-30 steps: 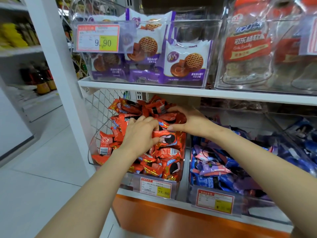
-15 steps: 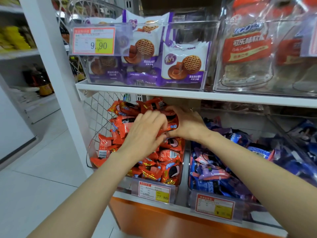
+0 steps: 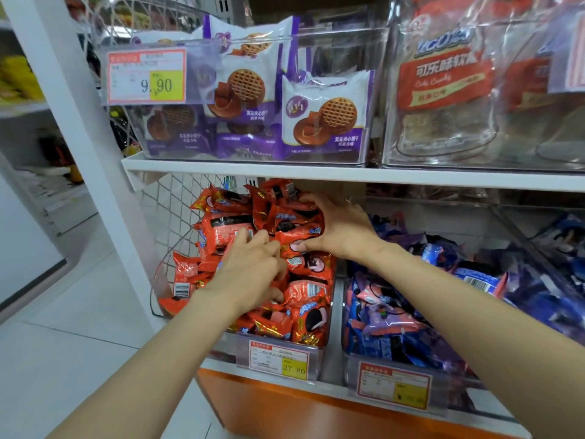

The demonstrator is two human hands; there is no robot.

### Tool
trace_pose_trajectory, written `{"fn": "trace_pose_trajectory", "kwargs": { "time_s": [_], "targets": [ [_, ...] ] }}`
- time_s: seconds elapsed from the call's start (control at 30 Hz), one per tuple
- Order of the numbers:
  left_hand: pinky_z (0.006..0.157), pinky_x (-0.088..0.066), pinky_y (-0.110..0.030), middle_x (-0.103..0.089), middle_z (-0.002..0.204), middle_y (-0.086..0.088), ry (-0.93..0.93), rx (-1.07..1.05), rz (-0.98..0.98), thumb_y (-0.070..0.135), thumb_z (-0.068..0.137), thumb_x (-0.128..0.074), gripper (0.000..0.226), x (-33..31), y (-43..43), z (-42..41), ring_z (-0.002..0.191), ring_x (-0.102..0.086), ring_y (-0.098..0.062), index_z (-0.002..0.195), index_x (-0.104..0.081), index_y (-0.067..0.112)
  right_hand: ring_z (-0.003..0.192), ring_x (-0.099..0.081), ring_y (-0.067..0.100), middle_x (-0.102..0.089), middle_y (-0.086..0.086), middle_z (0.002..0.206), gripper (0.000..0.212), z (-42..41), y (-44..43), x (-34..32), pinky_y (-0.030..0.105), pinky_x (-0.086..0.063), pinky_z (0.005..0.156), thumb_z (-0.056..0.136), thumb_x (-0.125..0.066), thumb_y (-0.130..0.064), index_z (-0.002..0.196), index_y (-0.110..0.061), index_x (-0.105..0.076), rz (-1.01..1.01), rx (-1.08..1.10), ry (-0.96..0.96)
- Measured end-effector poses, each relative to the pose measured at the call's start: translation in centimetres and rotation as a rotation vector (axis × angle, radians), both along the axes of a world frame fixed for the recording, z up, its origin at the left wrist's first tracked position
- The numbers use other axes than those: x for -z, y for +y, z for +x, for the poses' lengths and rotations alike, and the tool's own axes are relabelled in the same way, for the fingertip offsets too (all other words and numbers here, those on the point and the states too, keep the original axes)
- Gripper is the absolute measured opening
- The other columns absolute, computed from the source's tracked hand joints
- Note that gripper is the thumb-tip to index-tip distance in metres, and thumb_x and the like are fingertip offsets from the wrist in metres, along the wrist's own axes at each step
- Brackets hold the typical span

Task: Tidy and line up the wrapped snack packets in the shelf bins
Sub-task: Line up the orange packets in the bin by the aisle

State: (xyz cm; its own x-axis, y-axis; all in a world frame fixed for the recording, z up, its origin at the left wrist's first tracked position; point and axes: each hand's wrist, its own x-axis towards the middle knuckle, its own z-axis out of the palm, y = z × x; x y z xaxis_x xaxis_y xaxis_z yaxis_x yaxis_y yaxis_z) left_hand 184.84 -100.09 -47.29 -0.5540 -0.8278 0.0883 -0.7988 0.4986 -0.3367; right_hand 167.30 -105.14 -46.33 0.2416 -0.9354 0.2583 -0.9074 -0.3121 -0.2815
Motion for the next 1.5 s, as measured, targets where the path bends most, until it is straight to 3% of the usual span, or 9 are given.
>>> {"fn": "trace_pose_trajectory", "kwargs": {
  "time_s": [0.17,0.43,0.53,0.73,0.9,1.0,1.17,1.37,1.5],
  "targets": [
    [0.094,-0.022,-0.039,-0.044,0.117,-0.003,-0.04,-0.026,-0.04,0.048,0.082,-0.06,0.042,1.4,0.0,-1.4,0.115,-0.032,-0.024,0.113,-0.062,0.019,0.13,-0.039,0.024,-0.035,-0.003,0.147,0.085,-0.1,0.2,-0.1,0.037,-0.031,0.106,0.066,-0.075,-0.056,0.137,-0.036,-0.033,-0.004,0.002,-0.011],
    [0.072,-0.018,-0.03,-0.06,0.085,0.008,0.379,-0.04,-0.19,0.035,0.084,-0.062,0.013,1.7,-0.6,-0.7,0.088,-0.048,-0.016,0.082,-0.066,0.022,0.13,-0.039,0.023,-0.035,-0.004,0.147,0.083,-0.4,0.1,0.0,0.035,-0.034,0.105,0.068,-0.074,-0.056,0.137,-0.037,-0.033,0.011,-0.009,-0.055],
    [0.073,-0.016,-0.028,-0.06,0.09,0.012,0.448,-0.127,-0.141,0.037,0.089,-0.053,0.015,1.1,-0.4,-0.7,0.093,-0.049,-0.012,0.089,-0.062,0.025,0.129,-0.041,0.022,-0.036,-0.004,0.146,0.083,-0.5,0.1,0.0,0.036,-0.036,0.106,0.067,-0.075,-0.056,0.137,-0.038,-0.034,0.012,-0.012,-0.074],
    [0.092,-0.026,-0.031,-0.055,0.086,0.015,0.444,-0.206,0.093,0.059,0.082,-0.055,0.032,-0.6,0.3,-1.0,0.099,-0.047,-0.009,0.086,-0.056,0.027,0.13,-0.04,0.023,-0.034,-0.004,0.146,0.083,-0.5,0.2,0.1,0.037,-0.034,0.107,0.068,-0.075,-0.054,0.137,-0.037,-0.034,0.012,-0.021,-0.075],
    [0.107,-0.017,-0.044,-0.046,0.121,0.004,0.218,-0.242,0.488,0.066,0.074,-0.059,0.046,-1.5,2.3,-1.7,0.121,-0.03,-0.017,0.092,-0.066,0.024,0.13,-0.039,0.023,-0.033,-0.004,0.147,0.085,-0.4,0.2,0.1,0.035,-0.033,0.107,0.067,-0.076,-0.054,0.137,-0.036,-0.034,0.008,-0.016,-0.07],
    [0.106,-0.019,-0.041,-0.046,0.122,0.001,0.231,-0.228,0.463,0.053,0.081,-0.061,0.039,-0.8,2.7,-2.3,0.122,-0.031,-0.019,0.101,-0.064,0.02,0.129,-0.041,0.023,-0.035,-0.003,0.146,0.085,-0.4,0.1,0.1,0.036,-0.034,0.106,0.066,-0.077,-0.054,0.137,-0.036,-0.035,0.01,-0.011,-0.077],
    [0.098,-0.029,-0.033,-0.049,0.123,0.004,0.41,-0.187,0.166,0.038,0.087,-0.058,0.032,-0.8,1.5,-1.4,0.12,-0.038,-0.017,0.117,-0.057,0.026,0.128,-0.042,0.024,-0.034,-0.002,0.145,0.085,-0.4,0.1,0.3,0.037,-0.033,0.107,0.066,-0.077,-0.054,0.137,-0.035,-0.035,0.004,-0.011,-0.081],
    [0.099,-0.026,-0.033,-0.05,0.126,0.002,0.219,-0.167,0.144,0.032,0.089,-0.059,0.038,-0.4,0.9,-1.5,0.12,-0.037,-0.019,0.126,-0.054,0.029,0.128,-0.042,0.023,-0.034,-0.002,0.145,0.085,-0.4,0.1,0.4,0.038,-0.034,0.106,0.065,-0.077,-0.054,0.136,-0.036,-0.036,-0.003,-0.008,-0.09],
    [0.098,-0.026,-0.035,-0.052,0.124,0.001,0.121,-0.101,0.147,0.016,0.089,-0.057,0.032,-1.1,0.7,-1.9,0.119,-0.037,-0.019,0.118,-0.061,0.029,0.129,-0.04,0.022,-0.034,-0.002,0.145,0.085,-0.4,0.2,0.3,0.038,-0.033,0.107,0.065,-0.078,-0.054,0.137,-0.034,-0.036,-0.005,-0.013,-0.102]
  ]
}}
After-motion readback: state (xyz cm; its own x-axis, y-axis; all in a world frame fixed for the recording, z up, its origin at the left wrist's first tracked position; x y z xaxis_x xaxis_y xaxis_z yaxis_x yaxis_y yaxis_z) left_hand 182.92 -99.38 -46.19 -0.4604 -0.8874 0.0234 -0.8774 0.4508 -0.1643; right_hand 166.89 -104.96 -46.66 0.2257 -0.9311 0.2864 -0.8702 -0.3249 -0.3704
